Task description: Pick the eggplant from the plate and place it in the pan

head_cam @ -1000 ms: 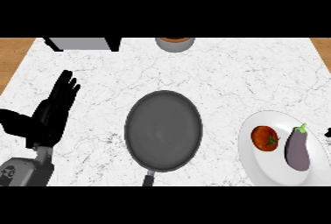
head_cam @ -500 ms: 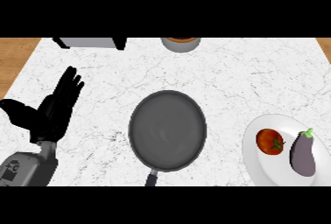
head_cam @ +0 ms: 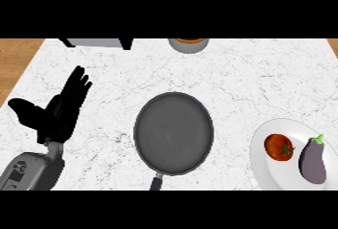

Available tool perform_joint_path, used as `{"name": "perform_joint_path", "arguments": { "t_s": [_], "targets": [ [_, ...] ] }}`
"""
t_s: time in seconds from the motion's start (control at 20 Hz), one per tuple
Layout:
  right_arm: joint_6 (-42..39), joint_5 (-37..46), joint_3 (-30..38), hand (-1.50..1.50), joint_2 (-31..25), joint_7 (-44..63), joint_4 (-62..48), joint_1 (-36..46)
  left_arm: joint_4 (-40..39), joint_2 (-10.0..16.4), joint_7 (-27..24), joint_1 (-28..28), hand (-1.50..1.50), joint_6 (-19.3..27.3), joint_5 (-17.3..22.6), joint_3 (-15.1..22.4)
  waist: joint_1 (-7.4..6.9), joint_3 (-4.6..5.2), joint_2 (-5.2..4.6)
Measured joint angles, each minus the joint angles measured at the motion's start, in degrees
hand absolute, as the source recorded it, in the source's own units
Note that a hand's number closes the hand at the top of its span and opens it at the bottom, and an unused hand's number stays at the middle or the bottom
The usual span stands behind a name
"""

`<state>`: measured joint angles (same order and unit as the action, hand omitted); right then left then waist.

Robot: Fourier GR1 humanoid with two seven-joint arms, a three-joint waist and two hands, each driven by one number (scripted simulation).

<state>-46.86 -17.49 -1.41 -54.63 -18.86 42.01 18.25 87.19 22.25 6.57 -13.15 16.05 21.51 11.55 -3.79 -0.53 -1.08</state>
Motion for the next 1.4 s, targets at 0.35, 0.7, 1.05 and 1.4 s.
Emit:
{"name": "perform_joint_path", "arguments": {
  "t_s": [0.35,0.7,1.05,1.4],
  "targets": [
    [-1.30,10.30,-9.82,-1.50,-0.40,-1.75,5.24,1.74,0.32,0.14,1.19,0.00,0.00,0.20,-0.02,-0.39,0.13,0.04,0.09],
    [1.09,17.27,-16.74,-1.50,-3.03,-7.54,8.74,2.36,0.61,0.14,1.25,0.43,0.00,0.47,-0.16,-1.27,1.07,0.11,0.31],
    [9.33,26.56,-23.12,-1.50,-5.38,-16.93,6.70,4.47,0.26,0.18,1.84,0.13,0.00,0.14,-0.68,-1.82,1.45,0.23,0.37],
    [11.74,27.66,-25.83,-1.50,-4.97,-20.10,2.75,8.55,0.55,0.30,2.58,0.43,0.00,-0.70,-0.64,-2.67,1.60,0.36,0.53]
  ]
}}
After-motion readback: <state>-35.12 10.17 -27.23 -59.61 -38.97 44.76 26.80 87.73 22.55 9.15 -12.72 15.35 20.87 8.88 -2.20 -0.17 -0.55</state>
